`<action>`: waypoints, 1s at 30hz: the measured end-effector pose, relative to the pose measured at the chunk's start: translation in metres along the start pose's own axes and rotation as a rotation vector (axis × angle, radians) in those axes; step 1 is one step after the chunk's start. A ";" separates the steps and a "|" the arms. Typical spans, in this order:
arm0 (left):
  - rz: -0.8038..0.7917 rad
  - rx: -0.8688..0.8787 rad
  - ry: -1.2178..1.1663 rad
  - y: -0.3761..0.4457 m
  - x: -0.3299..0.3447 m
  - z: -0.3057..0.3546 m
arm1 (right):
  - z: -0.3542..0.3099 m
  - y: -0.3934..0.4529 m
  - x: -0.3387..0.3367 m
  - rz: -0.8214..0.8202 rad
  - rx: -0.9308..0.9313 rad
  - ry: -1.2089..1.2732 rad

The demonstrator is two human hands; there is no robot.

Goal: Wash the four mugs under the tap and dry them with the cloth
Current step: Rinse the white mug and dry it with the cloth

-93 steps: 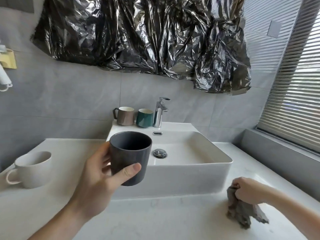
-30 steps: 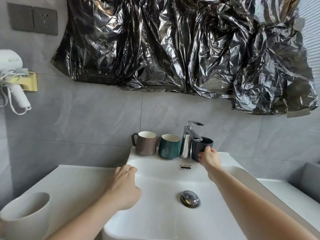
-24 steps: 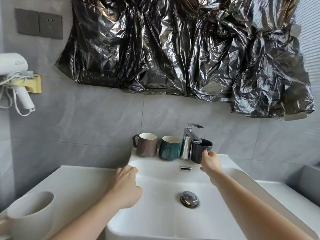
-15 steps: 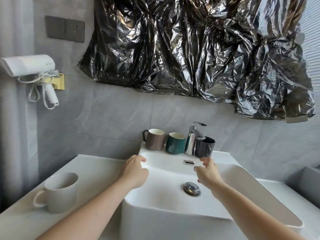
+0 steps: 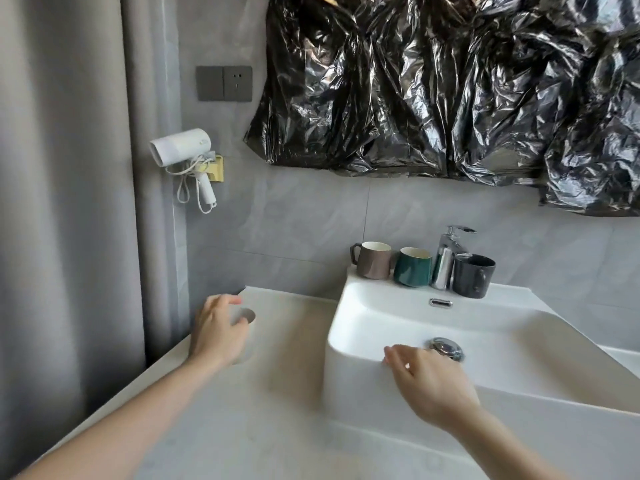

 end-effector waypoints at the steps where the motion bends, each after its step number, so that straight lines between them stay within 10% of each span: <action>1: 0.019 -0.067 0.033 0.007 -0.008 -0.021 | -0.003 -0.002 0.000 0.003 -0.005 -0.011; 10: -0.201 -0.353 0.042 0.024 0.007 -0.107 | -0.006 -0.008 -0.004 0.043 -0.003 -0.020; 30: -0.259 -0.271 -0.450 -0.084 -0.020 -0.026 | -0.007 -0.059 -0.003 0.109 -0.214 0.124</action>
Point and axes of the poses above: each hand's wrist, its own y-axis towards the middle knuckle, its own x-axis out of the palm, z = x × y, the point moved 9 cm from there along y, towards the middle knuckle, and after that the axes turned 6 degrees about -y, right-handed, at the moved point
